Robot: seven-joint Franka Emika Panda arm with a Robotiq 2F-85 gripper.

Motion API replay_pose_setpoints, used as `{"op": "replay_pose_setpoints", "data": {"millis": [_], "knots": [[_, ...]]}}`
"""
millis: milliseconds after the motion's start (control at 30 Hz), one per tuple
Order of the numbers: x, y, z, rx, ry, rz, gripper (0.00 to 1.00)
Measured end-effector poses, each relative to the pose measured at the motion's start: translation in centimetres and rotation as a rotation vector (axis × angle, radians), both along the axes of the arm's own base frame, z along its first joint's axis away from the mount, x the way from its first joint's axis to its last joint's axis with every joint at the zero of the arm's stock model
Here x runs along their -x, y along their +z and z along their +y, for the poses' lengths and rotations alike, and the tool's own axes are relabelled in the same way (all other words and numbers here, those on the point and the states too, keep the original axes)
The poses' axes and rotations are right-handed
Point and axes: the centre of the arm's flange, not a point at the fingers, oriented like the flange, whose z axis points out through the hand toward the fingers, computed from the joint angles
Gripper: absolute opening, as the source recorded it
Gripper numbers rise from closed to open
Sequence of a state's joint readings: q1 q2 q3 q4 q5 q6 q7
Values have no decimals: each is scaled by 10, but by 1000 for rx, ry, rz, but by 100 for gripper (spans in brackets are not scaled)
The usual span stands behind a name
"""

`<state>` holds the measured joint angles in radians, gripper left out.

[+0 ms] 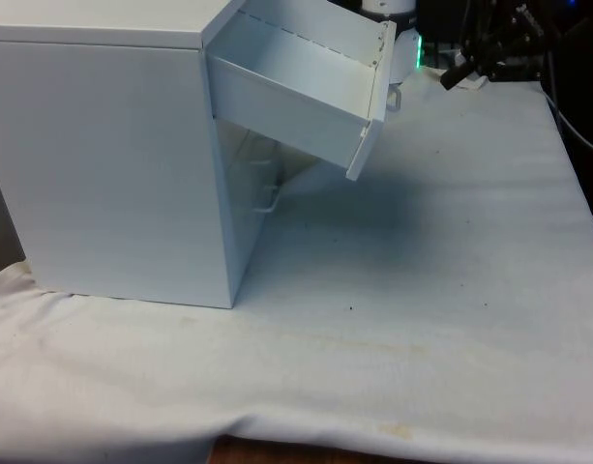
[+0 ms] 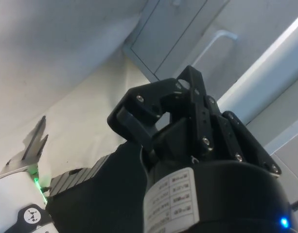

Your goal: Open the drawer, then close it.

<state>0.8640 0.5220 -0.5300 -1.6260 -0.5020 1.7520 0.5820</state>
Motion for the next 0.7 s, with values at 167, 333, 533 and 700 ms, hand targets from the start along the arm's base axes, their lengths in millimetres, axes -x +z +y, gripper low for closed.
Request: {"op": "replay_pose_setpoints", "data": {"millis": [167, 333, 533, 700], "knots": [[0, 0, -1, 7, 1, 0, 0], [0, -2, -5, 18, -4, 5, 0], [-2, -6, -18, 26, -19, 10, 0], [-5, -9, -34, 29, -33, 8, 0]]}}
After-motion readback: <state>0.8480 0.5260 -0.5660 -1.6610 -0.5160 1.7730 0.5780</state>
